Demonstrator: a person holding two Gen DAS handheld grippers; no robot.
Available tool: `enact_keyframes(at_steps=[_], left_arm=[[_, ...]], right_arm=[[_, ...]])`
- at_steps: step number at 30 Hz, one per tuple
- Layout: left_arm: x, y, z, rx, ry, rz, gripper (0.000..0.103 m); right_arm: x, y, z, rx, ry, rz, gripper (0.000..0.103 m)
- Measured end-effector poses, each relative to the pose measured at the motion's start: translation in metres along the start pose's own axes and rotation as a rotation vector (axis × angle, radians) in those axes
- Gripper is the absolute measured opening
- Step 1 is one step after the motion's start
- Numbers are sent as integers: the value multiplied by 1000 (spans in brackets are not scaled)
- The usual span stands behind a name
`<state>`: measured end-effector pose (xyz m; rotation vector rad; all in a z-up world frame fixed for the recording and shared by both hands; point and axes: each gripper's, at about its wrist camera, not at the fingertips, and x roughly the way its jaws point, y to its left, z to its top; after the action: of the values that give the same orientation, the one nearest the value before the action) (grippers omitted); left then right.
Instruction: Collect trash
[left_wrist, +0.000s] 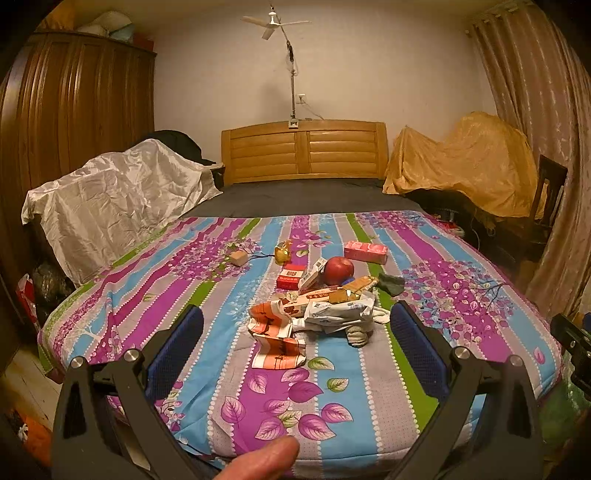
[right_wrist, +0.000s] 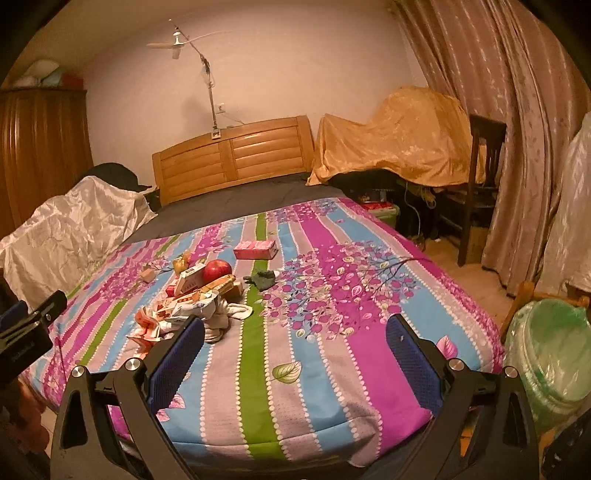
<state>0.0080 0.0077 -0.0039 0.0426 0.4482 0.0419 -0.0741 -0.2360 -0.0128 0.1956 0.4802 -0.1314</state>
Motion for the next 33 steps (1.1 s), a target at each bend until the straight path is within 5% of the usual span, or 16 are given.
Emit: enact_keyframes(at_steps=[13, 20, 33], left_arm=[[-4, -1, -7, 3, 34, 77, 98], [-7, 7, -7, -25, 57, 48, 98], [2, 4, -8, -14, 98, 38, 98]], right_arm=[[-18, -11, -8, 78, -31, 58, 98], [-21, -9, -10, 88, -34, 138, 98], [-14, -7, -7, 86, -12, 118, 98]])
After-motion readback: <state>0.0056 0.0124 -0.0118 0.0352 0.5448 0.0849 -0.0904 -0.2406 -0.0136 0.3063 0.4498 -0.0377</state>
